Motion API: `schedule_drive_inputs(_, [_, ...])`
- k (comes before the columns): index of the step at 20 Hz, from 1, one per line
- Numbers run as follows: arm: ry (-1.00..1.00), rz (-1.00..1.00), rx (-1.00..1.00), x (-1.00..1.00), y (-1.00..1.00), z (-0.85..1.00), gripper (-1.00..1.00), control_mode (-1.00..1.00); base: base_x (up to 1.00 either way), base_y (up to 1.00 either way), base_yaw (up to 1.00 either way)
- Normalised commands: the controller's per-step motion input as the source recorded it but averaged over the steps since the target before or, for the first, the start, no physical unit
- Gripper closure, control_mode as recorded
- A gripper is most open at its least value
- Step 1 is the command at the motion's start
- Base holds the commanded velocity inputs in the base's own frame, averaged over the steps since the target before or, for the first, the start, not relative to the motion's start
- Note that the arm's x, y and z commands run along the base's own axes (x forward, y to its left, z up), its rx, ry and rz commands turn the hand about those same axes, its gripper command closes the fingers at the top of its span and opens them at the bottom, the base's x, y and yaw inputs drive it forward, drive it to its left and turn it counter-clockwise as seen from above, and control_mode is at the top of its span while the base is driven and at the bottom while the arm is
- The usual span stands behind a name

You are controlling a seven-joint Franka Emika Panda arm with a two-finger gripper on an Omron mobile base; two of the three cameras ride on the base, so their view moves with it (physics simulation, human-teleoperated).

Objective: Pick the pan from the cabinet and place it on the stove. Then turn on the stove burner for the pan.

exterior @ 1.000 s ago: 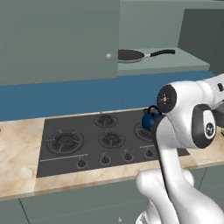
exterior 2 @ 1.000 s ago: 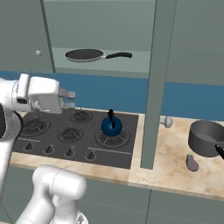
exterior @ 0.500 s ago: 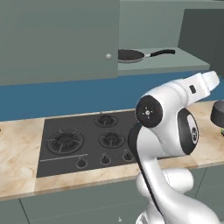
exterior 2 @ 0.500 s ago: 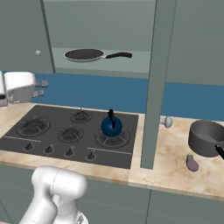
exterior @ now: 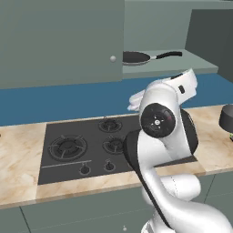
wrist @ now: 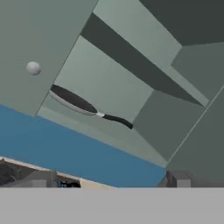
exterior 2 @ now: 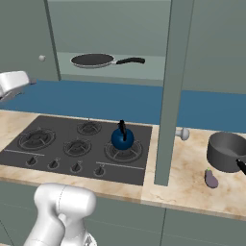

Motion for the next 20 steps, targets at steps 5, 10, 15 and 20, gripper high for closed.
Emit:
schedule_drive_inputs(5, [-0.08, 0.37, 0.10, 0.35, 0.51, 0.00, -1.00, -1.00, 0.00, 0.00, 0.00])
schedule_drive_inputs(10, [-0.12, 0.34, 0.13, 0.25, 0.30, 0.00, -1.00, -1.00, 0.00, 0.00, 0.00])
schedule_drive_inputs(15, [-0.10, 0.18, 0.13, 0.34, 0.13, 0.00, -1.00, -1.00, 0.00, 0.00, 0.00])
schedule_drive_inputs(20, [-0.02, 0.11, 0.07, 0.10, 0.06, -0.01, -1.00, -1.00, 0.00, 0.00, 0.00])
